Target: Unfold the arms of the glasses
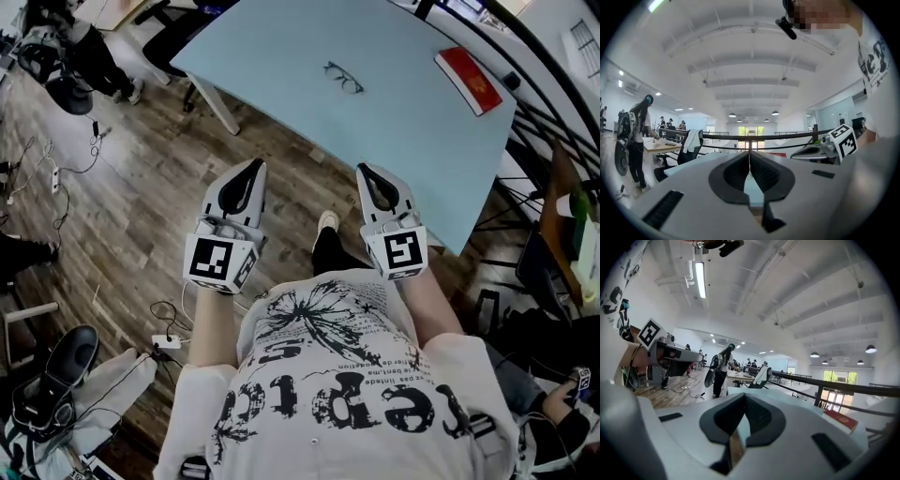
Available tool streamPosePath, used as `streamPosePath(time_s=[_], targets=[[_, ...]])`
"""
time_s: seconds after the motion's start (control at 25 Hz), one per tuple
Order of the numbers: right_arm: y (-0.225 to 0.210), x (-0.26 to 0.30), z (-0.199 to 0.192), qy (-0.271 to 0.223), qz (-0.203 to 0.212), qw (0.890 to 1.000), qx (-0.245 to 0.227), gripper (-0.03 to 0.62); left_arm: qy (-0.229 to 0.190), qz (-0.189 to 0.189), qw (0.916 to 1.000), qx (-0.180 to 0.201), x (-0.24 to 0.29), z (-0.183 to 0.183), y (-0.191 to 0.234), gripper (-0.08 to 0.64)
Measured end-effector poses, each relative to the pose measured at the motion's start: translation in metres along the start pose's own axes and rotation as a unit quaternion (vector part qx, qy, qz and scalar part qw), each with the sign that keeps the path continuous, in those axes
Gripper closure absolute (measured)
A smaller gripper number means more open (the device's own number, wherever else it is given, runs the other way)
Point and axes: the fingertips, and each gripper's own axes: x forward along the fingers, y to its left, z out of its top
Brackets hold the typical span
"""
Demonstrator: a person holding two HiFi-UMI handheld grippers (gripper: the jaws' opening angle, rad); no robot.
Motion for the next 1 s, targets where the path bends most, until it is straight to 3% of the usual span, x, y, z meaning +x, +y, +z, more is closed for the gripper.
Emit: streamPosePath(time_s=[0.36, 0.76, 1.0], targets=[[-0.146, 0.111, -0.010, 0.013, -0.019, 1.000, 0.007, 0.581, -0.002, -0.010, 0.9988, 0.048, 0.180, 0.026, 0.043, 0.540], [-0.208, 0.168, -0.040, 0.069, -0.054, 0.996, 0.022, 0.581, 0.049, -0.076, 0.9956, 0.025, 0.305, -0.008, 0.067, 0.540], [-0.226, 0.197, -0.076, 0.135, -0.102, 0.983, 0.064, 0.581, 0.073, -0.179, 0.9806, 0.033, 0.372, -0.033, 0.075, 0.540]])
